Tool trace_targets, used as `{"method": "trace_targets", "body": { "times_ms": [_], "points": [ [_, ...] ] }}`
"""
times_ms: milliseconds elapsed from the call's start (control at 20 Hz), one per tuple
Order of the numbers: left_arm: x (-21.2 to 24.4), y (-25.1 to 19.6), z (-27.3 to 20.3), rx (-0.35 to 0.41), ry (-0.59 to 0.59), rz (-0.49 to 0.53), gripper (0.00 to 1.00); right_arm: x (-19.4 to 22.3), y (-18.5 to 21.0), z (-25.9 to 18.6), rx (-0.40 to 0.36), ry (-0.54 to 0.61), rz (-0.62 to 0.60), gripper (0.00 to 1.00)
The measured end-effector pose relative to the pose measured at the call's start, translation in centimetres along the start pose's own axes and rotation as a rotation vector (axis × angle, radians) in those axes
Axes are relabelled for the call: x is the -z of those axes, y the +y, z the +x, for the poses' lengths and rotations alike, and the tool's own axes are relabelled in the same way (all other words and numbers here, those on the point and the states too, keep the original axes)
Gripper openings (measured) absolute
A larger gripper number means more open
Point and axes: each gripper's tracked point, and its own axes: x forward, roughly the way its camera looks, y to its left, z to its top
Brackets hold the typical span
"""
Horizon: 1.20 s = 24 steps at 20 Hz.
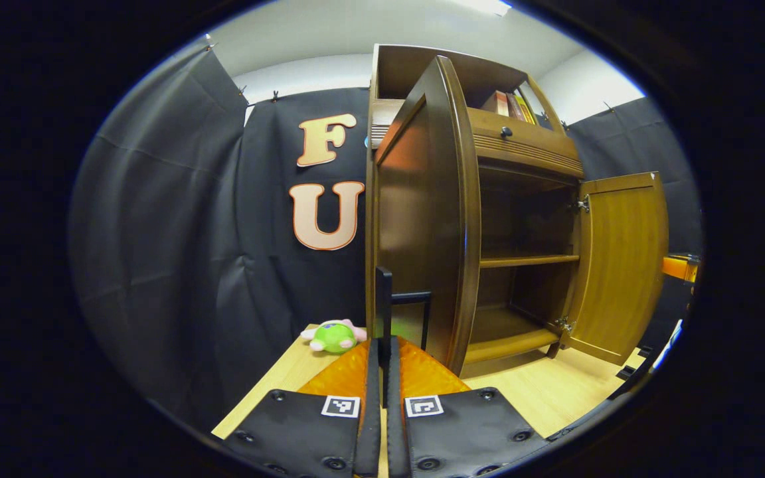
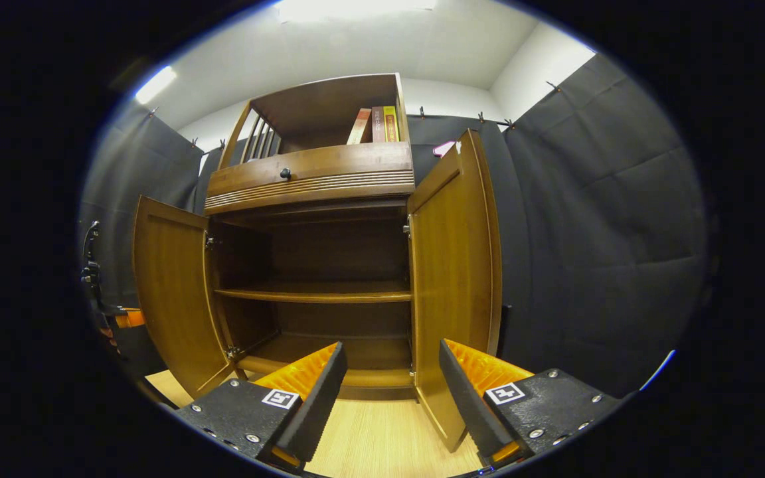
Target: Open the right door of the double-door shoe cabinet with the right hand, and open the left door with the left hand.
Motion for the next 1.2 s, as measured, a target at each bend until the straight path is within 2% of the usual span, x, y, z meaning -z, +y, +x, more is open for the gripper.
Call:
{"method": "trace_targets", "body": {
  "times_ms": [300, 450, 700, 950, 1050, 1100, 1200],
  "points": [
    [-0.3, 3.4, 0.2, -0.038, -0.010, -0.017, 0.10, 0.4, 0.9, 0.7, -0.014, 0.018, 0.001, 0.87],
    [-0.2, 3.3, 0.0, -0.018, -0.013, -0.044, 0.08, 0.3, 1.4, 0.8, -0.017, 0.016, 0.004, 0.87],
    [-0.4, 4.1, -0.2, -0.020, -0.008, -0.024, 0.08, 0.4, 2.2, 1.1, -0.026, 0.017, -0.010, 0.87],
    [-0.9, 7.2, -1.6, -0.089, -0.019, -0.001, 0.08, 0.8, 2.2, 1.5, -0.028, 0.026, -0.008, 0.87],
    [-1.2, 6.7, -2.4, -0.071, -0.022, -0.033, 0.07, 1.0, 2.2, 1.7, -0.028, 0.028, -0.003, 0.87],
    [-1.4, 6.5, -2.6, -0.069, -0.023, -0.037, 0.04, 1.0, 2.2, 1.7, -0.028, 0.030, -0.001, 0.87],
    [-1.8, 5.9, -3.3, -0.074, -0.023, -0.015, 0.08, 1.1, 2.0, 1.9, -0.027, 0.031, -0.003, 0.87]
  ]
}}
